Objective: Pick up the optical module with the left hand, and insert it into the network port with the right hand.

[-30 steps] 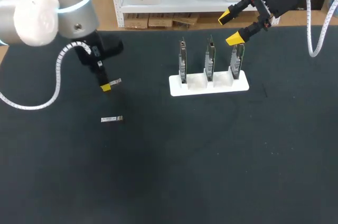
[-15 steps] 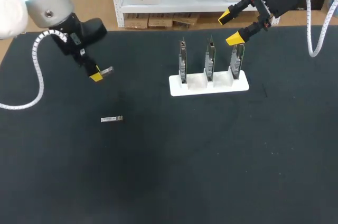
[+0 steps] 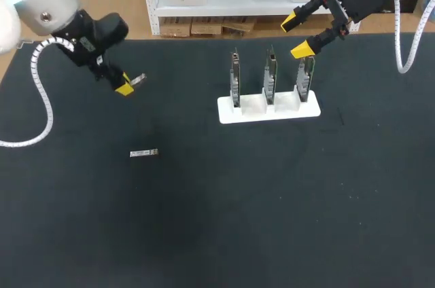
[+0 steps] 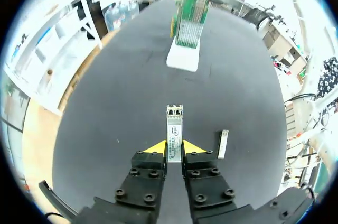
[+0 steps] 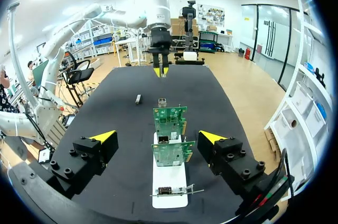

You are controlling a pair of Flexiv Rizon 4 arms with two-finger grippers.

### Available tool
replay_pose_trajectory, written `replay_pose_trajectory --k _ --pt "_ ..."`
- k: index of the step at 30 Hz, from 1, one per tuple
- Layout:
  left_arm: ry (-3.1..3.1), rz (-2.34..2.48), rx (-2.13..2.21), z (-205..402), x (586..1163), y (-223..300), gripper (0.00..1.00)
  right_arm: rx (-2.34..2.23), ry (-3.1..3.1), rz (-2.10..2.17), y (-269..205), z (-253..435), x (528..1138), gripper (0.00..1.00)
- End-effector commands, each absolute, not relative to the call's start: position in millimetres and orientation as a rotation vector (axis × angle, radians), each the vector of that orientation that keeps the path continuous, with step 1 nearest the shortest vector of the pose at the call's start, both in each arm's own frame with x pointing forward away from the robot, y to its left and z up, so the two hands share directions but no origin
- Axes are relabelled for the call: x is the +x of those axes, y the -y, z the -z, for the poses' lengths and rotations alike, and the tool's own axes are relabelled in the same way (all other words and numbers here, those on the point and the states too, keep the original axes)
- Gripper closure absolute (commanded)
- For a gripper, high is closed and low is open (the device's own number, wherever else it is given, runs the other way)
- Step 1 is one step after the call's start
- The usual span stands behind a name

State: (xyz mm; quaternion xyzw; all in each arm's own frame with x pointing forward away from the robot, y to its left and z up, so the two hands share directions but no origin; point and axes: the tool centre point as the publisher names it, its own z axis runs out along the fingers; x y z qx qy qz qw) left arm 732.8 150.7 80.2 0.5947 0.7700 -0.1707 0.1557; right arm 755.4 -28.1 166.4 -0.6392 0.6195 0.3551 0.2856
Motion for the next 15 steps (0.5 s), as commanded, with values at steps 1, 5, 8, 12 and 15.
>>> replay_pose_trajectory --k 1,5,8,12,15 --pt "-2.073 0.501 1.706 -100 727 -145 1.00 -1.706 -1.657 -0.945 28 -166 754 0.00" --pt "-1.934 0.532 1.724 -118 733 -132 1.00 -1.706 -1.657 -0.945 28 -166 754 0.00" --pt "-1.870 0.579 1.727 -123 735 -126 1.00 -1.706 -1.657 -0.945 28 -166 754 0.00" --pt "-1.880 0.579 1.728 -123 735 -126 1.00 -1.706 -1.657 -0.945 28 -166 754 0.00" --pt "-1.880 0.579 1.728 -123 735 -126 1.00 -1.706 -1.657 -0.945 28 -166 754 0.00"
